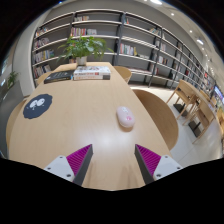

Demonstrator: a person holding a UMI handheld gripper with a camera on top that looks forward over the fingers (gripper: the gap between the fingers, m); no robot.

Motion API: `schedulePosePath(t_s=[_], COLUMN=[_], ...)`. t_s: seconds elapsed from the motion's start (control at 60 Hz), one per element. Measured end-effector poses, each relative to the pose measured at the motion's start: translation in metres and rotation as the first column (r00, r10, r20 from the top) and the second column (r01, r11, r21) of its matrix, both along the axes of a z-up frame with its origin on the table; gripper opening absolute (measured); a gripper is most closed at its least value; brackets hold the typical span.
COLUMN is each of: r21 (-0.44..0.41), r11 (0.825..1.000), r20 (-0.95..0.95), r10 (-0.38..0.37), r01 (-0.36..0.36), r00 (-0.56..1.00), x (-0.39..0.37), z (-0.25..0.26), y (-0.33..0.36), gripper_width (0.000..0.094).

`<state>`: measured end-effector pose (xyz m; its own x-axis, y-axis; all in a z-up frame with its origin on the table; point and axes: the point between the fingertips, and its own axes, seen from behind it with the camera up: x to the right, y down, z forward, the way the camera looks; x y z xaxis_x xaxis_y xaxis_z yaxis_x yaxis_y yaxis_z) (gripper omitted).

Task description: Arrange mouse

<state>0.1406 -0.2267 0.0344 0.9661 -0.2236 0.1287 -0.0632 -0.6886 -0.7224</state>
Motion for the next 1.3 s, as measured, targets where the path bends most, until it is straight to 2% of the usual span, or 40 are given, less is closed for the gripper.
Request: schedulePosePath(t_s=[0.2,0.383,0.417,0.45,0.467,0.483,0.5,0.533,0.683,0.833,0.933,1.05,1.117,1.217,1.3], r21=[-0.02,-0.013,-0.012,-0.012,-0.013,-0.012,-0.011,-0.011,-0.01,-0.079,-0.125,-0.007,0.093,0.224,0.304], r11=[0.998,0.993,0.992,0.991,0.991,0.991,0.99,0.99,0.985,0.988,0.986,0.995,0.99,0.966,0.936], r20=[0.015,-0.041,-0.057,-0.069,-0.071,-0.073,-0.077,-0.094,-0.111,-0.115,-0.099,-0.082,-0.069,-0.054,-0.055], r10=[0.066,0.114,0.122,0.129,0.131,0.134,0.136,0.139,0.172,0.125,0.1,0.102,0.112,0.148,0.202], r01=[-0.065,-0.115,-0.123,-0.13,-0.133,-0.135,-0.138,-0.141,-0.174,-0.135,-0.112,-0.103,-0.105,-0.132,-0.176], r00=[0.998,0.993,0.991,0.989,0.989,0.988,0.988,0.986,0.979,0.985,0.99,0.991,0.991,0.988,0.978], x=[0.062,0.081,0.081,0.081,0.082,0.083,0.084,0.081,0.08,0.081,0.074,0.037,0.001,-0.068,-0.143], z=[-0.024,-0.036,-0.038,-0.039,-0.04,-0.04,-0.04,-0.042,-0.042,-0.044,-0.032,0.049,0.108,0.19,0.225], y=[0.068,0.12,0.127,0.133,0.135,0.137,0.14,0.143,0.146,0.145,0.146,0.18,0.21,0.25,0.276], gripper_width=[0.086,0.0853,0.0825,0.0744,0.0734,0.0668,0.0557,0.0495,0.0441,0.0295,0.0291,0.0291,0.029,0.0291,0.0291])
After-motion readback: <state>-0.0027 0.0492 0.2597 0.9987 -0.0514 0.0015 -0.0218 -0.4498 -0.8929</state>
